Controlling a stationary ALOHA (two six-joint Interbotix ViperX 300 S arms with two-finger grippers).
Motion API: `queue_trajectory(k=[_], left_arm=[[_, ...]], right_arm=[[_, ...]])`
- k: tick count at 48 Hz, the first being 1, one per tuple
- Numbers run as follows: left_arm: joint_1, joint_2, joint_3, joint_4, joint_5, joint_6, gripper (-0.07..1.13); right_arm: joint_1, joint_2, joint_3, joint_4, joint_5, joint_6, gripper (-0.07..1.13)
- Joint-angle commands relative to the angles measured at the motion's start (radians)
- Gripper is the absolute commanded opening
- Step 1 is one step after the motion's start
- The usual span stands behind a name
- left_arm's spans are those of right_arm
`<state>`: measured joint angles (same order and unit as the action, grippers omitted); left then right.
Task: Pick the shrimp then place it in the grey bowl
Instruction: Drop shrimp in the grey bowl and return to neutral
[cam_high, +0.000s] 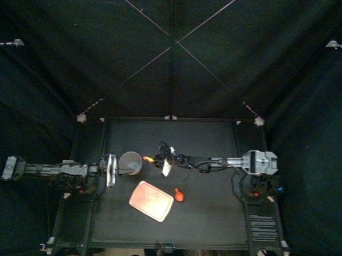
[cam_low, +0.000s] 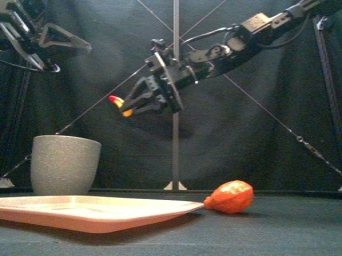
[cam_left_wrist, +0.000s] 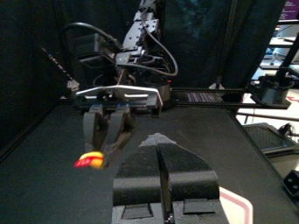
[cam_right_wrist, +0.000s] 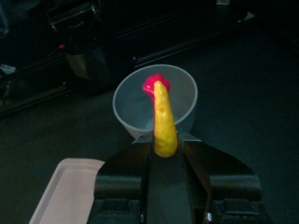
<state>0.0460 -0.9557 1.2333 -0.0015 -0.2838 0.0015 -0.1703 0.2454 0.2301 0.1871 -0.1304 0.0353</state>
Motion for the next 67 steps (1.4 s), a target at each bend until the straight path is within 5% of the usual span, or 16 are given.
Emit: queue_trajectory(k=[1, 17, 31, 41, 67], left_arm=[[-0.003, 0.003, -0.017, 0.003, -0.011, 0.002, 0.08], [-0.005, 0.003, -0.017, 0.005, -0.011, 0.002, 0.08], [-0.005, 0.003, -0.015, 0.005, -0.011, 0.002, 0.08], [-0.005, 0.003, -0.014, 0.005, -0.011, 0.002, 0.08], [-0.005, 0.003, -0.005, 0.005, -0.011, 0.002, 0.08]], right_arm=[[0.005, 0.054, -0.140, -0.005, -0.006, 0.000, 0.60], [0.009, 0.186, -0.331, -0.011, 0.103, -0.002, 0.70], [0.012, 0.199, -0.350, -0.037, 0.104, 0.003, 0.92], [0.014, 0.189, -0.339, -0.040, 0.103, 0.000, 0.93], [0.020, -0.084, 0.081, -0.052, -0.160, -0.002, 0.93]])
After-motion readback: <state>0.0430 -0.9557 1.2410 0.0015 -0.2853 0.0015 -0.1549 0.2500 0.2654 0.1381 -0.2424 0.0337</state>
